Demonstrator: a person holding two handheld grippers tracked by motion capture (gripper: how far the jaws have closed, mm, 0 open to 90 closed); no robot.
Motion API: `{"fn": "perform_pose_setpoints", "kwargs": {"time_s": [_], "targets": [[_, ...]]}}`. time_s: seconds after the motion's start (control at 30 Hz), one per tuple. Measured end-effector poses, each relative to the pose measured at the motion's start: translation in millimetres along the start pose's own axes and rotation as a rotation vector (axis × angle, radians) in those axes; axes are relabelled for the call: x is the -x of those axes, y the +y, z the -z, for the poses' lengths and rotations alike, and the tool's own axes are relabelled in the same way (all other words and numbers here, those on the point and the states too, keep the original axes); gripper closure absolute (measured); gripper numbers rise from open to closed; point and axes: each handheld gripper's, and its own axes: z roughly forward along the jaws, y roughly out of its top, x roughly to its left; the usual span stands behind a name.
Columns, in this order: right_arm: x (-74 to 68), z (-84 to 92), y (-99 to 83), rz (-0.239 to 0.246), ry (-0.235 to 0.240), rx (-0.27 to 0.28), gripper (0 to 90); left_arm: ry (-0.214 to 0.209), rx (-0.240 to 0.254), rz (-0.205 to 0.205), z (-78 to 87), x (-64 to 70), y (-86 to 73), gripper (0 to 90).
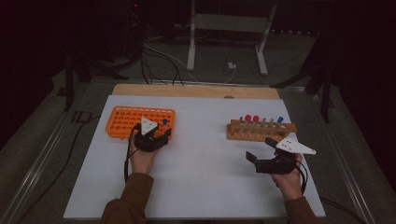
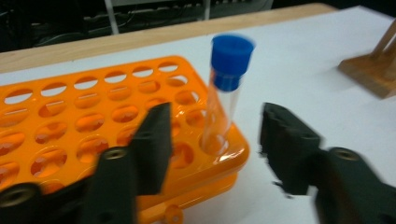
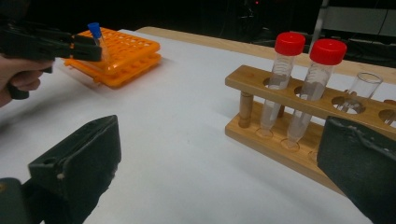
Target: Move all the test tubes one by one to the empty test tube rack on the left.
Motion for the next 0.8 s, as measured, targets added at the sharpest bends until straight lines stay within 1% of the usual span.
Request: {"fn": "perform_pose_setpoints", "kwargs": {"time_s": [0.07, 0.1, 0.13, 0.17, 0.2, 0.27, 0.33, 0.4, 0.53, 0.6, 0.63, 0.7, 0.8], "targets": [[0.0, 0.1, 0.8, 0.000, 0.000, 0.000, 0.4, -0.005, 0.013, 0.030, 5.8, -0.2, 1.8, 24.0], [0.1, 0.0, 1.2, 0.002, -0.001, 0.000, 0.4, -0.013, 0.024, 0.047, 9.1, -0.5, 2.4, 19.8], [0.3, 0.0, 1.7, 0.003, -0.003, 0.001, 0.4, -0.023, 0.032, 0.055, 12.7, -1.0, 2.9, 16.3], [0.5, 0.3, 2.2, 0.001, -0.002, 0.003, 0.4, -0.029, 0.046, 0.064, 16.3, -1.1, 3.3, 14.9], [1.4, 1.1, 3.5, 0.003, -0.005, 0.004, 0.4, -0.037, 0.054, 0.070, 20.0, -1.4, 3.6, 8.6], [2.0, 1.4, 4.2, 0.005, -0.007, 0.007, 0.4, -0.051, 0.073, 0.082, 27.2, -2.0, 3.9, 7.2], [3.3, 2.4, 5.5, 0.004, -0.012, 0.008, 0.4, -0.049, 0.092, 0.090, 34.1, -2.0, 3.4, 6.1], [6.5, 3.9, 7.7, 0.004, -0.022, 0.011, 0.4, -0.054, 0.097, 0.092, 40.4, -1.7, 2.7, 5.7], [10.7, 5.5, 10.8, 0.010, -0.035, 0.008, 0.4, -0.050, 0.114, 0.083, 52.5, -0.1, 0.3, 5.6], [14.7, 7.3, 13.8, 0.009, -0.047, 0.011, 0.4, -0.049, 0.120, 0.083, 58.8, 0.1, -1.0, 0.8], [19.2, 9.1, 17.6, 0.011, -0.063, 0.016, 0.4, -0.050, 0.126, 0.079, 62.1, 0.1, -1.7, 0.7], [21.6, 10.0, 19.6, 0.010, -0.070, 0.016, 0.4, -0.045, 0.128, 0.069, 68.4, 0.6, -2.9, 0.3], [28.8, 11.8, 25.3, 0.007, -0.100, 0.008, 1.3, -0.048, 0.128, 0.051, 77.7, 1.2, -5.3, 0.3]]}}
